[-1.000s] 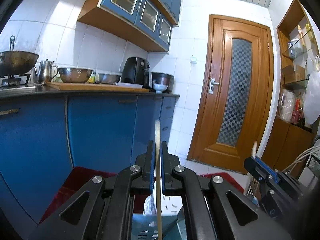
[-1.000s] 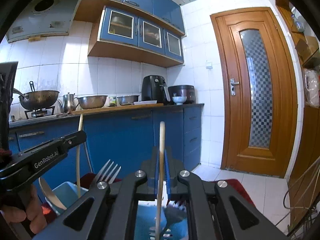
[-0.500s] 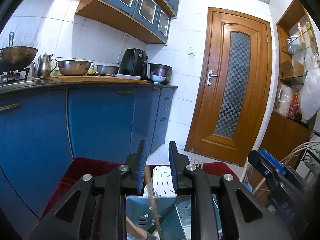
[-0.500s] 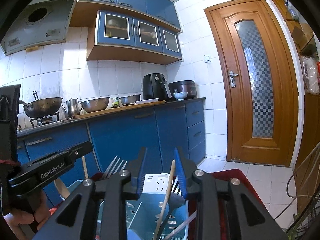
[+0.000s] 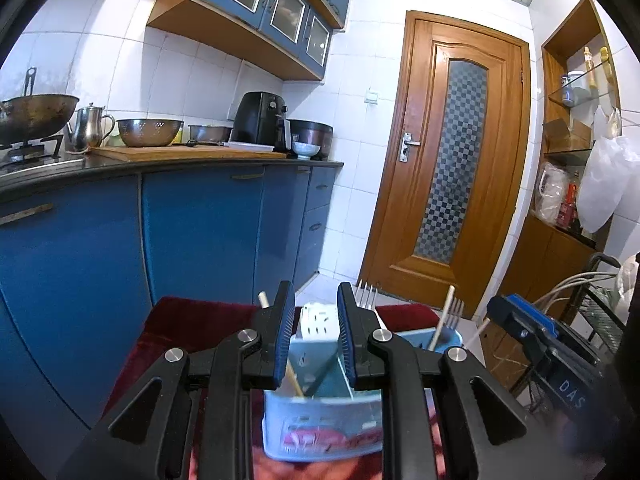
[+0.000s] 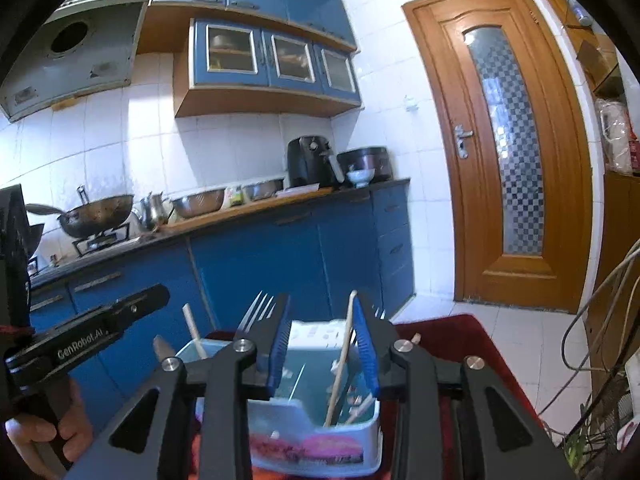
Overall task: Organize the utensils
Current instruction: 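Move both tools back down toward the remaining knife and forks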
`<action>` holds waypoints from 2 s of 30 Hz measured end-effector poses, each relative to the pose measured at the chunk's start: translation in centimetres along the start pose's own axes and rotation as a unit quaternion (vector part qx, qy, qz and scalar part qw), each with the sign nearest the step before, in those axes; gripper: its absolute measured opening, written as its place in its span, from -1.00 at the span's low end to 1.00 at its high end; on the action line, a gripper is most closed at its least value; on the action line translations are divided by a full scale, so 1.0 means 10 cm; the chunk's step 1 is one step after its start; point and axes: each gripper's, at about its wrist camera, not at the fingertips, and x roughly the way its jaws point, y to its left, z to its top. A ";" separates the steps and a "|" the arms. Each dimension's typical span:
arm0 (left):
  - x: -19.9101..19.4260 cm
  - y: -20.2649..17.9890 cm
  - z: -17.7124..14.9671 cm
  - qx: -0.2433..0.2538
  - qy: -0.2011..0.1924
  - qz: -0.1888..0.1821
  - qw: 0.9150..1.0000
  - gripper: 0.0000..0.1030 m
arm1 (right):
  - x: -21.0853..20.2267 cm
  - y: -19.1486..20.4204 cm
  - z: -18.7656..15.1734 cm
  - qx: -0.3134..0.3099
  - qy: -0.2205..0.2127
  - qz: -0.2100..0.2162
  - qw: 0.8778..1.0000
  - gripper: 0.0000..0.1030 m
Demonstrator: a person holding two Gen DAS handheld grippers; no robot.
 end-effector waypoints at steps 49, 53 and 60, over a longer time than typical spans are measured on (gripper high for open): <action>-0.50 0.06 -1.43 0.046 0.314 -0.018 0.948 -0.59 | -0.39 0.40 -1.43 0.040 0.303 -0.008 0.952 -0.25; -0.45 0.05 -1.51 0.049 0.333 -0.023 0.942 -0.59 | -0.36 0.42 -1.48 0.039 0.316 -0.013 0.948 -0.25; -0.34 0.06 -1.65 0.044 0.361 -0.026 0.931 -0.59 | -0.28 0.40 -1.58 0.041 0.336 -0.018 0.941 -0.25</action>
